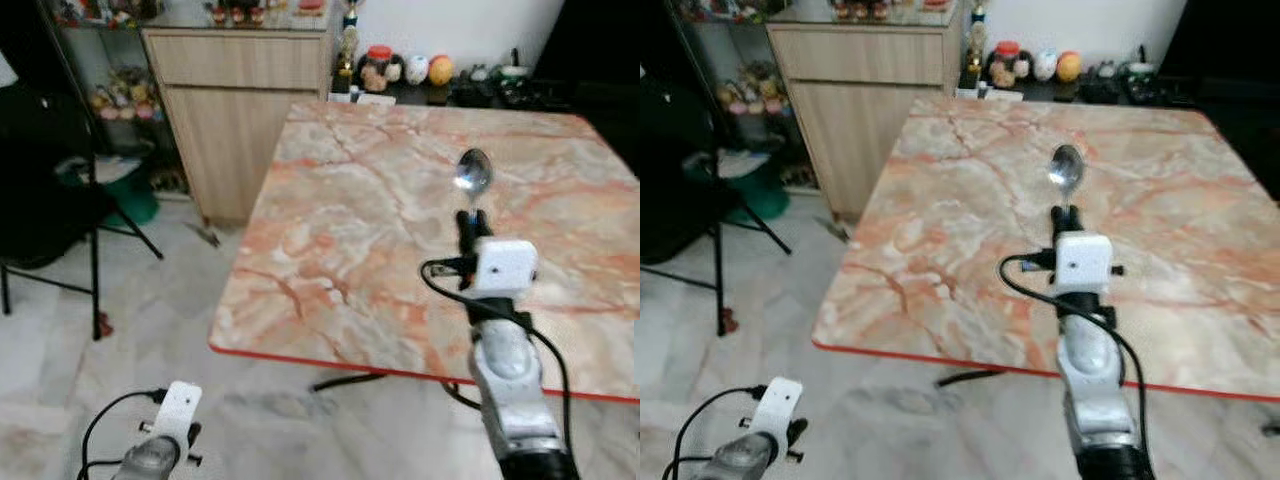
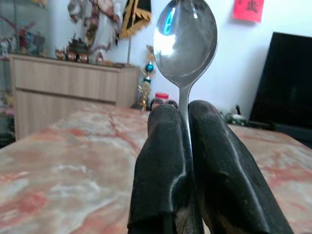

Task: Setting the table

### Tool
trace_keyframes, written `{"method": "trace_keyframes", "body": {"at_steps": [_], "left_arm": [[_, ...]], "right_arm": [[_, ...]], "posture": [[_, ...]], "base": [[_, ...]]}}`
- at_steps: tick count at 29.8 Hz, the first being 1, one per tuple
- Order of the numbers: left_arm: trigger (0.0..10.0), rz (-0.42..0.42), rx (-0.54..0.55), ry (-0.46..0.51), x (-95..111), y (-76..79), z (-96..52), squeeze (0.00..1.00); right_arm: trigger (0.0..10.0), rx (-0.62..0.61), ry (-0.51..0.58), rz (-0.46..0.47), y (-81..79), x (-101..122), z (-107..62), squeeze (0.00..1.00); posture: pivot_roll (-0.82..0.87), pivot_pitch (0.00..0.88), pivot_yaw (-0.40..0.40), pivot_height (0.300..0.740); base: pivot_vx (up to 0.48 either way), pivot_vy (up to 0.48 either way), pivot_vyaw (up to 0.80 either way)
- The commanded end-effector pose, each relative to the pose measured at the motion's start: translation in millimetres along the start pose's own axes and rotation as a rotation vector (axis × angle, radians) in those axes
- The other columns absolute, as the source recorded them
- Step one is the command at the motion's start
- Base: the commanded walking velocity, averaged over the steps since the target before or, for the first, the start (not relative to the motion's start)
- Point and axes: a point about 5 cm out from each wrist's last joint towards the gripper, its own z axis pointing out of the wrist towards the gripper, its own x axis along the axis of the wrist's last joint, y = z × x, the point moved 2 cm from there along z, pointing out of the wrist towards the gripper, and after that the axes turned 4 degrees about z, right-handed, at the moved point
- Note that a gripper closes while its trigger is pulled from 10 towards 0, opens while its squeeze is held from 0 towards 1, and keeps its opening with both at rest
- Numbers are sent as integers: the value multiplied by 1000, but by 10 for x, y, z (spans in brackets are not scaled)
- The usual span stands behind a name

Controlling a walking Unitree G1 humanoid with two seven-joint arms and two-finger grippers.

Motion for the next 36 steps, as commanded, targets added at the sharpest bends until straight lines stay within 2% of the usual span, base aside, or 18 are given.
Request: {"method": "trace_keyframes", "body": {"at_steps": [1,36], "left_arm": [[10000,-11,3,-6,3,3,3,0],[10000,-11,-6,-8,-6,1,1,0]], "right_arm": [[10000,-18,-13,-4,62,-14,12,0],[10000,-34,-20,1,58,-18,20,0]], "posture": [[4,0,2,740],[0,0,8,740]], "base": [[0,-315,0],[0,-311,0]]}}
